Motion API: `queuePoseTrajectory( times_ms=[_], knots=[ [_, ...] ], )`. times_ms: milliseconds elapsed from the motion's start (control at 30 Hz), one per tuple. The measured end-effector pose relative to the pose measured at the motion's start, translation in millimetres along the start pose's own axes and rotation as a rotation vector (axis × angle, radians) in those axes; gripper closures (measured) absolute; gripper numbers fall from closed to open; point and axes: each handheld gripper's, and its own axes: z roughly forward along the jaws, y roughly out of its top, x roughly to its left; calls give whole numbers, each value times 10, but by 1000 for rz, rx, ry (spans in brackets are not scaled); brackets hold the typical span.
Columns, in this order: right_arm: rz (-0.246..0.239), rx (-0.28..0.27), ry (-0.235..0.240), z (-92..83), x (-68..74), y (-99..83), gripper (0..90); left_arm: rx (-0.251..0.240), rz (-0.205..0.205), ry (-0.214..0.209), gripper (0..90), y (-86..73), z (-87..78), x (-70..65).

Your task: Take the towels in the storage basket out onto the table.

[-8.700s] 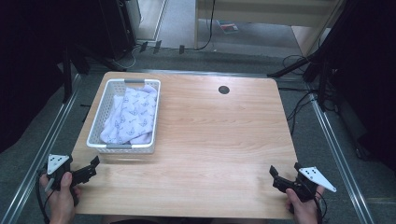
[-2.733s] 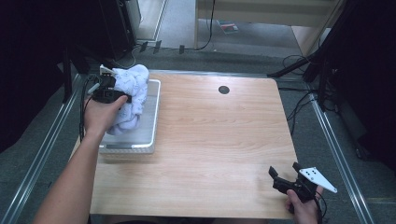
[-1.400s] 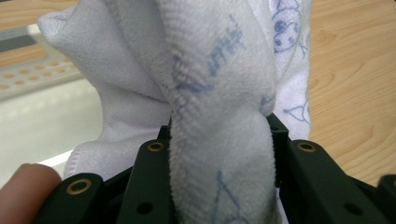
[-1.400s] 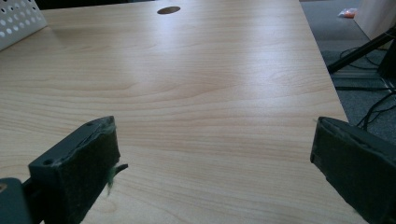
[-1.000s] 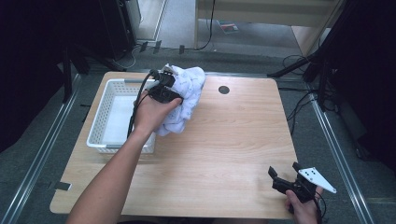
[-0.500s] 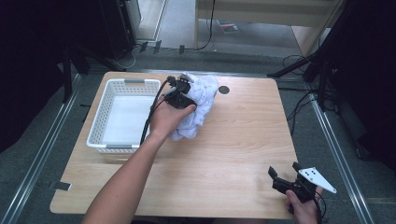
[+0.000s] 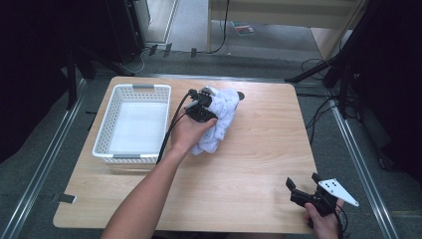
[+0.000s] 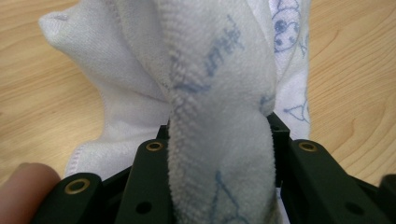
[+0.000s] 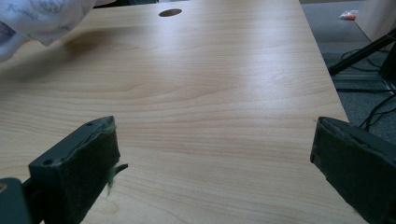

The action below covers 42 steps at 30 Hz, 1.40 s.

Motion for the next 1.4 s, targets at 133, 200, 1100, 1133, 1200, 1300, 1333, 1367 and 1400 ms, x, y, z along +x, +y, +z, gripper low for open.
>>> queuePoseTrajectory(
  times_ms=[133, 200, 1100, 1133, 1200, 1300, 1333, 1367, 1400],
  knots=[
    [0, 0, 0, 0, 1, 0, 13, 18, 7, -3, 661, -13, 95, -24],
    [-1, -1, 0, 0, 2, 0, 13, 25, 4, -1, 660, -22, 137, -33],
    [1, 0, 0, 2, 6, 0, 13, 26, -19, -1, 640, -110, 433, -178],
    [1, 0, 0, 2, 6, 0, 13, 26, -18, 1, 638, -112, 434, -179],
    [1, 1, 0, 2, 6, 0, 13, 25, -21, -3, 632, -116, 436, -179],
    [1, 0, 1, 2, 7, 0, 13, 16, -27, -7, 601, -123, 435, -176],
    [1, 0, 1, 2, 7, 0, 13, 12, -31, -14, 601, -125, 437, -174],
    [1, 0, 1, 1, 7, 0, 13, 14, -26, -17, 585, -127, 434, -170],
    [1, 1, 0, 2, 7, 0, 13, 12, -19, -21, 513, -131, 430, -169]
  ],
)
